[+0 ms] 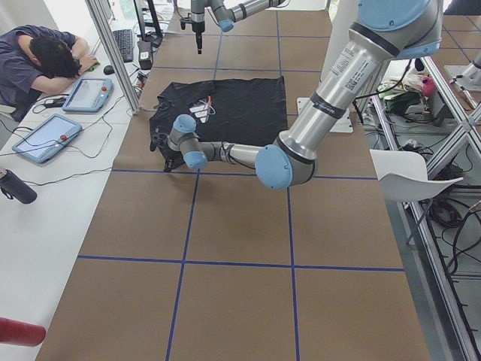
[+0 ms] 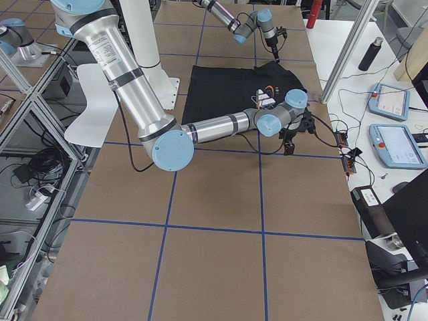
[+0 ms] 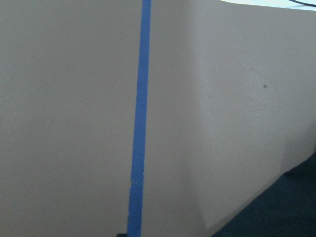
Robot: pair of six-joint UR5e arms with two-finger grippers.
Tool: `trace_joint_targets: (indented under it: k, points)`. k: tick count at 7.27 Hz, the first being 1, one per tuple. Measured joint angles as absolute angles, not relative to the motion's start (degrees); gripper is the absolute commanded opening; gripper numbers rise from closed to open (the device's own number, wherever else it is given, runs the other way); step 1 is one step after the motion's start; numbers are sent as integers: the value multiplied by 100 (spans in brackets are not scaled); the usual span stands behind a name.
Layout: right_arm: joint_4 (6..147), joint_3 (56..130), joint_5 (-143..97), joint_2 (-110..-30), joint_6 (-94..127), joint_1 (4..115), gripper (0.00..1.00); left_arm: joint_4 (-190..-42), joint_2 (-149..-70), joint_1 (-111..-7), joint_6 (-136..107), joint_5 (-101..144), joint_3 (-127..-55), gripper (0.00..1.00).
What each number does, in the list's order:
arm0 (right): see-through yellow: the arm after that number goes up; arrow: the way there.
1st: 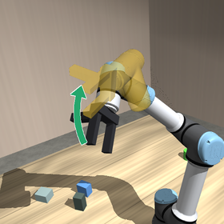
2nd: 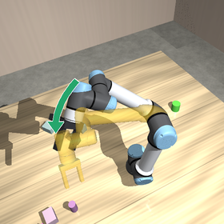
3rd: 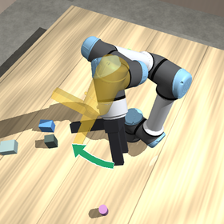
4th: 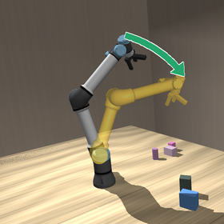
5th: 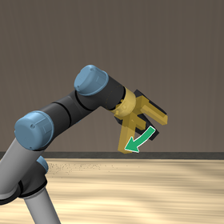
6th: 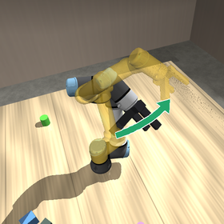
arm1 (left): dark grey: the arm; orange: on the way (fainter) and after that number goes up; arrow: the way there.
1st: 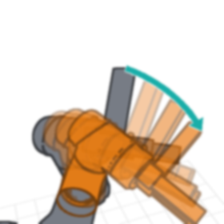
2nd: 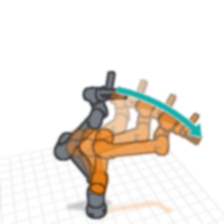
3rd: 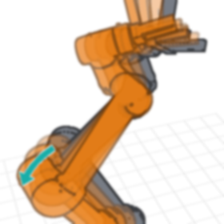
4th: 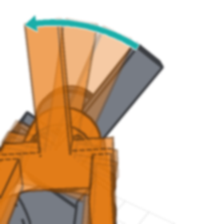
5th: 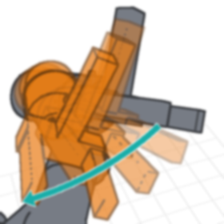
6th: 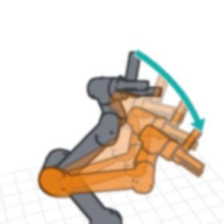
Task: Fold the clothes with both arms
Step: 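Position the left gripper above the sleeve nearest it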
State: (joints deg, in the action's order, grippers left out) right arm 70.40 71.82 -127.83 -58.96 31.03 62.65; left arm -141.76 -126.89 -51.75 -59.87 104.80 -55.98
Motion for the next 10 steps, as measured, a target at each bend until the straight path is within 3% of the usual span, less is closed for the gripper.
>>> trace_joint_targets:
  k: [8,10]
  points:
    - [7040,7148,-12727,-5858,3103,6219,100,-14153,-12525,-5133,-5938,10512,-5765,52]
    - [7040,7146,-12726,-5854,3102,6215,100,-14157,-12493,-5124,-5935,10518,-5777,46]
